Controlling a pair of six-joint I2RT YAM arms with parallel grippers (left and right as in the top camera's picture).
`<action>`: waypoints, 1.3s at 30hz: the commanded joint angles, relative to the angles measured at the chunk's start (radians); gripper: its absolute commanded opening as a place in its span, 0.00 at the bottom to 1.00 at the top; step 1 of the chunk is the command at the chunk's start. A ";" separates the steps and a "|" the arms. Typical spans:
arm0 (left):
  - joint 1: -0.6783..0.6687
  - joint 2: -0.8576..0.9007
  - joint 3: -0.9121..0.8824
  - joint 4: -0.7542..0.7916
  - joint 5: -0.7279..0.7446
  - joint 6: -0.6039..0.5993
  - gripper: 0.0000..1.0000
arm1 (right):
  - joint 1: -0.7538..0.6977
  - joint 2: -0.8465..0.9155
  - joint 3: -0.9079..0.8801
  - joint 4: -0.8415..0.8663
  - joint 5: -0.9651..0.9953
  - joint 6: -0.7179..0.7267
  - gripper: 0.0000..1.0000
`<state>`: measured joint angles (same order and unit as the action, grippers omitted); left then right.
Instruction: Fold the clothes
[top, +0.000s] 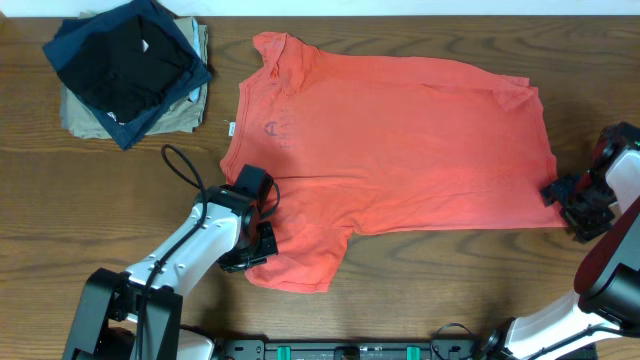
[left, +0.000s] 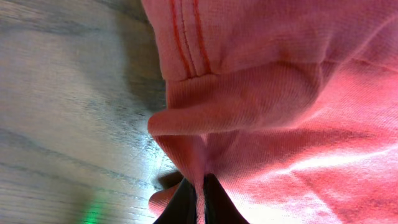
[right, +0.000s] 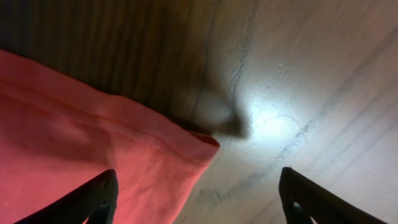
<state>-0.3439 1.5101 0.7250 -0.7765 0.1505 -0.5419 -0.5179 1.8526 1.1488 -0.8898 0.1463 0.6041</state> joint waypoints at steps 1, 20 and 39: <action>0.003 0.006 -0.007 0.001 -0.013 0.018 0.07 | -0.016 0.008 -0.049 0.035 -0.001 0.013 0.75; -0.006 -0.215 -0.007 -0.101 0.000 0.005 0.06 | -0.055 -0.057 -0.090 -0.021 -0.047 0.028 0.02; -0.040 -0.912 0.053 -0.199 0.065 -0.017 0.06 | -0.064 -0.480 -0.090 -0.205 -0.072 -0.037 0.02</action>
<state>-0.3817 0.6571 0.7307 -0.9939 0.2569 -0.5579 -0.5720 1.3998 1.0573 -1.0962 0.0727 0.5892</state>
